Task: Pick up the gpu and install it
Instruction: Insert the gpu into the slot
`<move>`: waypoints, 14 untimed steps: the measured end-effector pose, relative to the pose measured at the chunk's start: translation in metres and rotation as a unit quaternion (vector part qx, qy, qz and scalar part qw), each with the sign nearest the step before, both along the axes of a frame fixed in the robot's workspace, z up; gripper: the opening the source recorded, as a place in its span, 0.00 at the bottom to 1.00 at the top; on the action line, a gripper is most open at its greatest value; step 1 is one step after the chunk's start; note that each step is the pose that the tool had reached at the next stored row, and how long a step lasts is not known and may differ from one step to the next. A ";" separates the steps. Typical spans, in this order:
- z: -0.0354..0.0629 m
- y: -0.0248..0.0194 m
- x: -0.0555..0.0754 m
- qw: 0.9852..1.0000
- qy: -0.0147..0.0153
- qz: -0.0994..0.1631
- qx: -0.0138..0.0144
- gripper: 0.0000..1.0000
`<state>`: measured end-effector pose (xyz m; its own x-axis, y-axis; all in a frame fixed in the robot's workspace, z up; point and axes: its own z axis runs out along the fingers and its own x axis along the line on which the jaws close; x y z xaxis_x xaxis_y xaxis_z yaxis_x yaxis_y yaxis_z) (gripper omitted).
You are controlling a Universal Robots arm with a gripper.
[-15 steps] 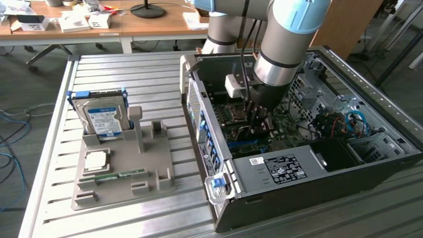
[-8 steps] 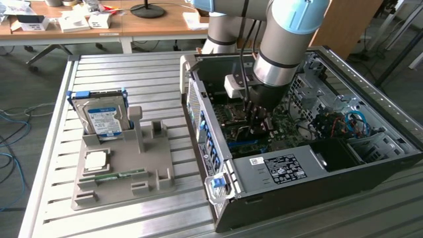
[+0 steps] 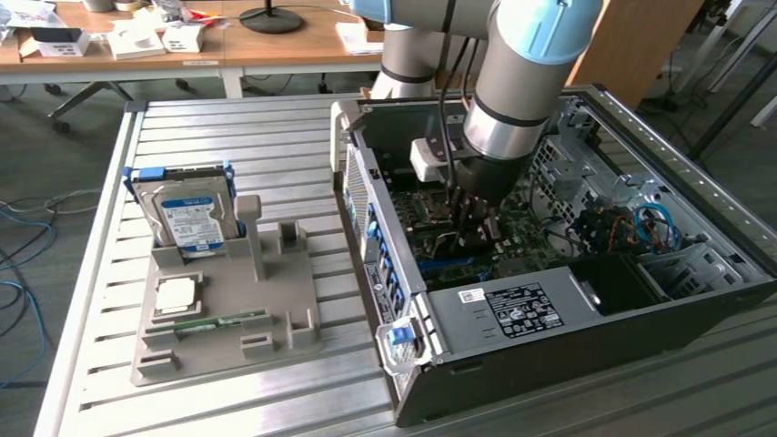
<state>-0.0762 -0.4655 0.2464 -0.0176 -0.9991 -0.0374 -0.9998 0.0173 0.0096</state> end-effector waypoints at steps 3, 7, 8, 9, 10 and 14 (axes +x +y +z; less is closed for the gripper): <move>0.0000 0.0000 0.000 1.000 0.000 0.000 0.000 0.26; -0.0002 0.0000 0.000 1.000 0.000 0.000 0.000 0.26; -0.0002 0.0000 0.000 1.000 0.000 0.000 0.000 0.26; -0.0002 0.0000 0.000 1.000 0.000 0.000 0.000 0.26; -0.0002 0.0000 0.000 1.000 0.000 0.000 0.000 0.26; -0.0002 0.0008 0.000 1.000 0.000 -0.001 0.000 0.26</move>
<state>-0.0766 -0.4647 0.2462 -0.0187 -0.9991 -0.0374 -0.9998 0.0184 0.0095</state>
